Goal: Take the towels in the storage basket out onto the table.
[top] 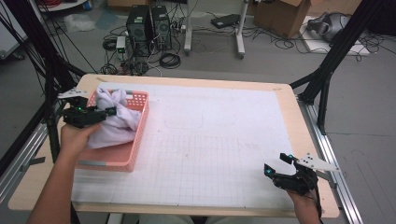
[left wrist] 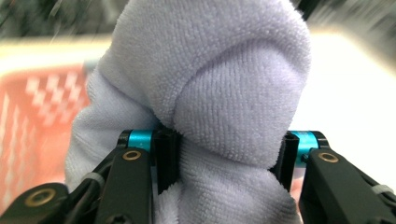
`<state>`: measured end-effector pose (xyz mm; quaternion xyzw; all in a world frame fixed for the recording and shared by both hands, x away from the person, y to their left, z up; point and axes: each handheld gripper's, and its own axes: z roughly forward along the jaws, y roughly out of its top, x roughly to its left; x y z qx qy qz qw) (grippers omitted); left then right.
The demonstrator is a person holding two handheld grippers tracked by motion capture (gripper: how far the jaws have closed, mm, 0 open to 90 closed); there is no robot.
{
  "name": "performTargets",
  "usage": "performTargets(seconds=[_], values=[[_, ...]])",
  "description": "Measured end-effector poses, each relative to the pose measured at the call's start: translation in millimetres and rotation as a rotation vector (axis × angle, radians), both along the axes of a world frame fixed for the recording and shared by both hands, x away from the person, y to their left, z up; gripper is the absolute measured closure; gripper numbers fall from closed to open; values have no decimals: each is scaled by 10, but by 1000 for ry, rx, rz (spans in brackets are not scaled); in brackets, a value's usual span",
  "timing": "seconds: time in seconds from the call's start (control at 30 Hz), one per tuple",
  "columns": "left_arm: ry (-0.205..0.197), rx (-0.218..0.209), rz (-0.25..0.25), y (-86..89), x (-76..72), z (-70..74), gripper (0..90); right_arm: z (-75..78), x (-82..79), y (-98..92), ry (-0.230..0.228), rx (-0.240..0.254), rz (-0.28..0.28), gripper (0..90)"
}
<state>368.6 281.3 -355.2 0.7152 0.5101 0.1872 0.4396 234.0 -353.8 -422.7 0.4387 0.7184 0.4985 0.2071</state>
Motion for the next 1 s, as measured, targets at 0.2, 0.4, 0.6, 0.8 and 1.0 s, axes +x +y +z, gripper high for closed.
performTargets(seconds=[0.2,0.4,0.6,0.8,1.0], values=[[175,165,106,-54,182,-333,250,-5,4,-8,6,3,-8,147],[249,258,104,-93,284,-506,80,6,-13,23,1,-9,-8,147],[304,263,64,-104,379,-648,17,3,-11,64,-6,-45,17,147],[341,247,122,-206,405,-674,17,12,-1,37,-15,-34,11,147],[333,306,151,-313,412,-667,96,11,15,41,-12,-37,19,147]])
